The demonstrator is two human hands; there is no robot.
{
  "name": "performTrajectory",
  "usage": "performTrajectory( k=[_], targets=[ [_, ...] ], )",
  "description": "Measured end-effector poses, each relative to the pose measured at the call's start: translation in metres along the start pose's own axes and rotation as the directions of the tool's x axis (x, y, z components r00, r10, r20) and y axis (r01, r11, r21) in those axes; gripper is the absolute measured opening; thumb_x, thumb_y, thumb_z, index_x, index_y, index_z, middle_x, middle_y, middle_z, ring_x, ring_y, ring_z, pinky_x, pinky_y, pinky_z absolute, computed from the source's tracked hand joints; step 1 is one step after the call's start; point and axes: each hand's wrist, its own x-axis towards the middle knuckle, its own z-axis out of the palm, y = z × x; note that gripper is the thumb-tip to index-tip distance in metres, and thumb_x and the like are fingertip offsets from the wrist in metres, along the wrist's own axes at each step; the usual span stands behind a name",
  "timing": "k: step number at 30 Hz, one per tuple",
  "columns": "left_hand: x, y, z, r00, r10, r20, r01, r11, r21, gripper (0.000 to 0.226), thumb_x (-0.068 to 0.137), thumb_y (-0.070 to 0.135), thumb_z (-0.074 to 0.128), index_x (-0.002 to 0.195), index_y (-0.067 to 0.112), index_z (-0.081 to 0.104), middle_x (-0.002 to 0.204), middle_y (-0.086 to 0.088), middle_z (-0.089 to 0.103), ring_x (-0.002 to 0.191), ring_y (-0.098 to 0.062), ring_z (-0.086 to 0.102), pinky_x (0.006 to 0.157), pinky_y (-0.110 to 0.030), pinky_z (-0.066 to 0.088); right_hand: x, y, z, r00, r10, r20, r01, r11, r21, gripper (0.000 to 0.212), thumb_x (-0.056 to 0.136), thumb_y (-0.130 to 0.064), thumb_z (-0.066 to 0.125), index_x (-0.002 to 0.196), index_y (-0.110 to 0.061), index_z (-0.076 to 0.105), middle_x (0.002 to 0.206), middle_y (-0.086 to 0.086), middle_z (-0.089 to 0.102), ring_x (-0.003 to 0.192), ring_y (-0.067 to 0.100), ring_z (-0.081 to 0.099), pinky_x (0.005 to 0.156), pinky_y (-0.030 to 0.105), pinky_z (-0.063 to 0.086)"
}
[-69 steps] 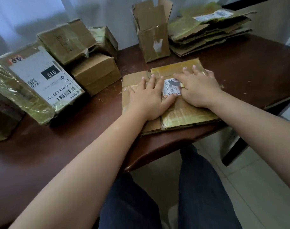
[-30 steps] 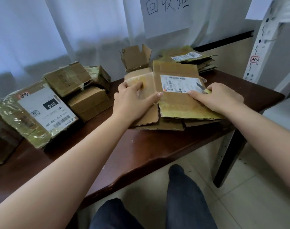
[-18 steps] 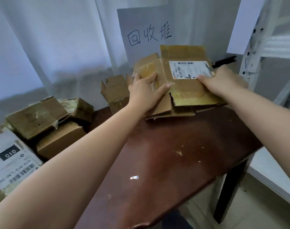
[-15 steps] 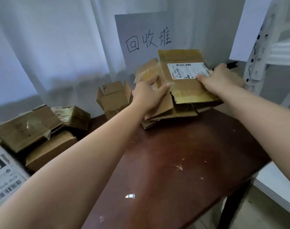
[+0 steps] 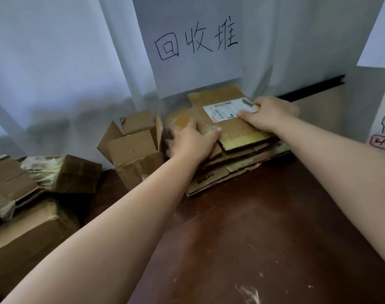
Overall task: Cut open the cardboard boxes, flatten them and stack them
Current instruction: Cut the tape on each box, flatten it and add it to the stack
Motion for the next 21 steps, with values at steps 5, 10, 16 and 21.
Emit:
performTrajectory(
  k=[5, 10, 16, 21],
  targets=[
    [0.008, -0.007, 0.020, 0.996, -0.008, 0.085, -0.014, 0.969, 0.248, 0.072, 0.088, 0.068, 0.041, 0.149, 0.032, 0.027, 0.159, -0.022, 0.000, 0.142, -0.052, -0.006, 0.110, -0.067, 0.008, -0.006, -0.002, 0.029, 0.981, -0.154, 0.116, 0.164, 0.982, -0.090, 0.065, 0.084, -0.075, 0.039, 0.136, -0.037, 0.050, 0.143, -0.003, 0.049, 0.127, 0.026, 0.048, 0.088, 0.034, 0.041],
    [0.024, -0.010, 0.029, 0.956, 0.103, 0.276, -0.206, 0.903, 0.377, 0.058, 0.097, 0.061, 0.022, 0.151, 0.041, 0.013, 0.162, -0.008, -0.008, 0.143, -0.044, -0.018, 0.110, -0.067, -0.007, 0.000, 0.000, 0.043, 0.962, -0.160, 0.222, 0.206, 0.958, -0.201, 0.063, 0.087, -0.075, 0.028, 0.139, -0.044, 0.043, 0.148, -0.006, 0.042, 0.132, 0.024, 0.044, 0.094, 0.035, 0.040],
    [0.039, -0.031, 0.042, 0.947, 0.061, 0.317, -0.183, 0.910, 0.371, 0.073, 0.084, 0.080, 0.023, 0.149, 0.050, 0.009, 0.163, 0.001, -0.002, 0.146, -0.039, -0.009, 0.112, -0.067, 0.004, 0.008, 0.003, 0.056, 0.972, -0.151, 0.179, 0.189, 0.957, -0.221, 0.060, 0.087, -0.073, 0.034, 0.137, -0.043, 0.045, 0.140, -0.002, 0.051, 0.127, 0.028, 0.048, 0.092, 0.036, 0.041],
    [0.039, -0.036, 0.044, 0.955, 0.081, 0.285, -0.187, 0.911, 0.367, 0.103, 0.053, 0.093, 0.010, 0.147, 0.051, 0.016, 0.162, -0.001, 0.011, 0.149, -0.032, 0.004, 0.115, -0.058, 0.014, 0.008, 0.002, 0.057, 0.973, -0.153, 0.174, 0.190, 0.956, -0.225, 0.059, 0.087, -0.072, 0.038, 0.137, -0.041, 0.046, 0.139, 0.001, 0.052, 0.126, 0.031, 0.048, 0.092, 0.038, 0.040]
  ],
)
